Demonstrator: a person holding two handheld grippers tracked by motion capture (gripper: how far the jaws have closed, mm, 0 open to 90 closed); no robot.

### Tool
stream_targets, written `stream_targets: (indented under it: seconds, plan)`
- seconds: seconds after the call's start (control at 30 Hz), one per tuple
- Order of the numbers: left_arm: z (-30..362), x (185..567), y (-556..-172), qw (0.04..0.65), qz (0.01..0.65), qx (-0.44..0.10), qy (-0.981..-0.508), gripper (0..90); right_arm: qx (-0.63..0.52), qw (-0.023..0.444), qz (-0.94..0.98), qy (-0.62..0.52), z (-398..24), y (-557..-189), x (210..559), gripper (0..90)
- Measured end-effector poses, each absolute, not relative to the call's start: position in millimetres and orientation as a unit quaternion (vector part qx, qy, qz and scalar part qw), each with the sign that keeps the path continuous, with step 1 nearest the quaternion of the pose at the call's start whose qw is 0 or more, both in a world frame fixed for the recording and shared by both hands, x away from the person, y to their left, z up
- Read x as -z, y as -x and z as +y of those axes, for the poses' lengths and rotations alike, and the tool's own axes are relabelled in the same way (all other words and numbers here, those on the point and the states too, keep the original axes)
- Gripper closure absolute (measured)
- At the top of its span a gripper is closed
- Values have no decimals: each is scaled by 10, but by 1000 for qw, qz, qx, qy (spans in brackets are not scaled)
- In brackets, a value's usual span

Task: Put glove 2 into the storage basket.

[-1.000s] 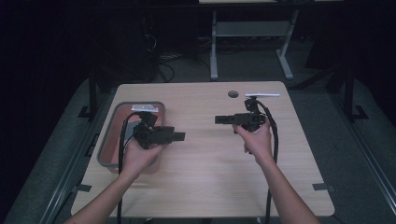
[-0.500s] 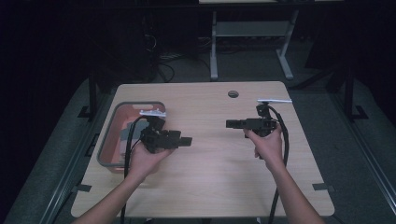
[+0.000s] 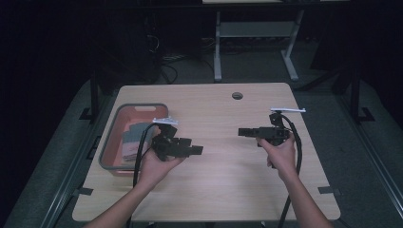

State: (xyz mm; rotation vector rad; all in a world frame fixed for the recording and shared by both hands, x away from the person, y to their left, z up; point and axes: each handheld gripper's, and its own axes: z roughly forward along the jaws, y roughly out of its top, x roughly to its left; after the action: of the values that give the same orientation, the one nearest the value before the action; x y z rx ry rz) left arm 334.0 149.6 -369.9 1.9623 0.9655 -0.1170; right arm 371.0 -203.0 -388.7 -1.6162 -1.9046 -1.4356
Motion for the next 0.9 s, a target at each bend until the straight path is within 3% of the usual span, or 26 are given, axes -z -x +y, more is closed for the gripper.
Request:
stream_targets:
  seconds: [0.9]
  plan:
    - [1357,4009,-3205,457,385,66,-799,280,484,147,-642,576,-2344,-3494,4261,428]
